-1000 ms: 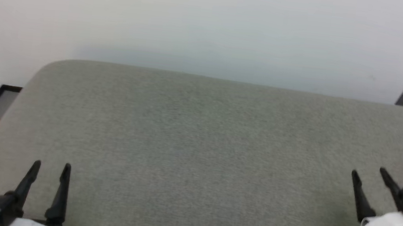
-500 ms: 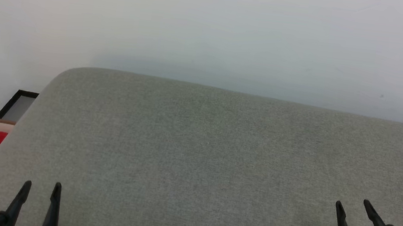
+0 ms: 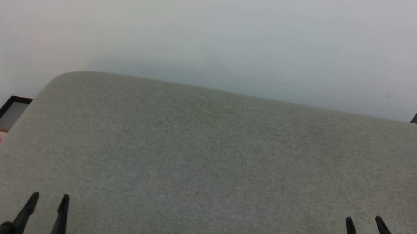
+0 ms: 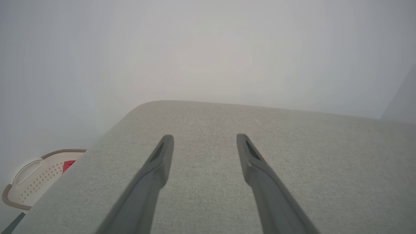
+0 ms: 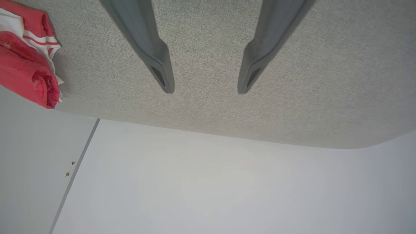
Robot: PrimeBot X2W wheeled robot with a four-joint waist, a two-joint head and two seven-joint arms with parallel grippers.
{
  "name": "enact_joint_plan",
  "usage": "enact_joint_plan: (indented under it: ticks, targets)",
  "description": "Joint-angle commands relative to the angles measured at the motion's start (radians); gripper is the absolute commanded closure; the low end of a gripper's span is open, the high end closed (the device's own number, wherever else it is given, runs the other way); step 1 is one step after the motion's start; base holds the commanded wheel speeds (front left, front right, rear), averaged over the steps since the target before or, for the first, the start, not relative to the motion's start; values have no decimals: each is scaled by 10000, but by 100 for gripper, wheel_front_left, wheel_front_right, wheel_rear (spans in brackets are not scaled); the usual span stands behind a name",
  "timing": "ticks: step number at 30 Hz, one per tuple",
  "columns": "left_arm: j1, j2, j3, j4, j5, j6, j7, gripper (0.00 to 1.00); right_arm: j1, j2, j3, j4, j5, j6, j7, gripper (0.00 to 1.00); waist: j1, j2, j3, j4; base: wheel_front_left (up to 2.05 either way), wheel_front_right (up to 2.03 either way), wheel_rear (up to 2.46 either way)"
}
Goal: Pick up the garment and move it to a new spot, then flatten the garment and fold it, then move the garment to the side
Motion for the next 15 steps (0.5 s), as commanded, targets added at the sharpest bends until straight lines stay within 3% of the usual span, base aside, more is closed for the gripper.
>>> enact_joint_plan:
  ticks: [1,15]
  targets:
    - [39,81,-61,12,-87,-23,-8,0,198,67,-47,-51,-104,-11,-50,0,0,0,4,-21,0,0,0]
    - [-20,395,-450,-9,-430,-26,-8,0,352,123,-152,-72,-165,-11,-50,0,0,0,-14,0,0,0,0]
